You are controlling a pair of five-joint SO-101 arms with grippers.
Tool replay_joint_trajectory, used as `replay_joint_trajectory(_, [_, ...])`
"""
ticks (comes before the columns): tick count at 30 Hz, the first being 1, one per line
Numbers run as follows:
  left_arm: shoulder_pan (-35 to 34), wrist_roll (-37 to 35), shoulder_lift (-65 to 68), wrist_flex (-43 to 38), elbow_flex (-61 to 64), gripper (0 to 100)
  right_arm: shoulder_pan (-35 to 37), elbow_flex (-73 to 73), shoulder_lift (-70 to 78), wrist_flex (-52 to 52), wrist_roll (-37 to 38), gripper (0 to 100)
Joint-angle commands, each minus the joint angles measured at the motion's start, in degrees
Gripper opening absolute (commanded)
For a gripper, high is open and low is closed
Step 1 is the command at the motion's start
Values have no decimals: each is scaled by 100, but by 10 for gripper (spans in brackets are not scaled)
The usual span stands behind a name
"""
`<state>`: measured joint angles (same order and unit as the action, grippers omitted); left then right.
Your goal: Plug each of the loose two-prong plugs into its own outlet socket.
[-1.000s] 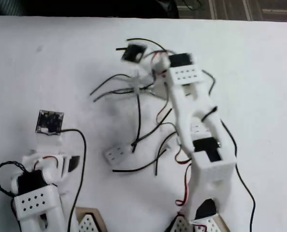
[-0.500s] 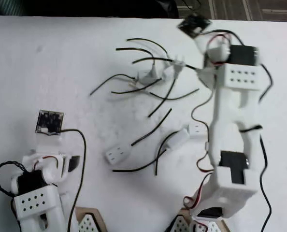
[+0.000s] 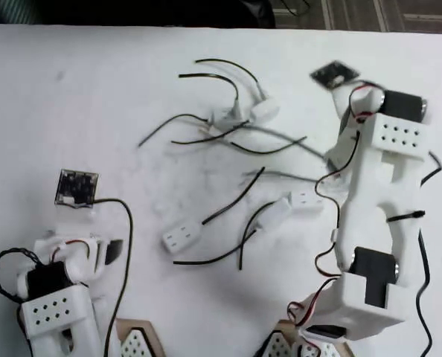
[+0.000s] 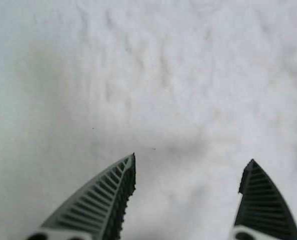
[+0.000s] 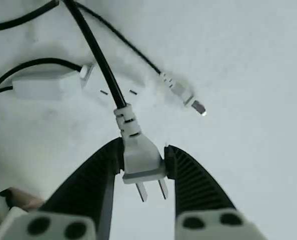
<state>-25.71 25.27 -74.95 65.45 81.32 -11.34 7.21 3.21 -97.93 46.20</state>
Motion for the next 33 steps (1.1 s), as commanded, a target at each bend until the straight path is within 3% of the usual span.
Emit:
replay_joint_trajectory(1, [-48,-35,-75,-97,9,331,-13,-475,-321,-13,-35,17])
replay_joint_trajectory(7, [-48,-35,-75,-97,9,331,-13,-1468,-277,154,-35,26])
replay_joint_trajectory(14, [-48,-35,-75,-97,9,331,40,-1908,-435,-13,-70,243])
replay_joint_trajectory(25, [-48,-35,-75,-97,9,331,-4,-2321,-1015,-22,-9,243])
replay_joint_trajectory(33, [-48,-35,-75,-97,9,331,13,-3138,-1024,277,2391,243])
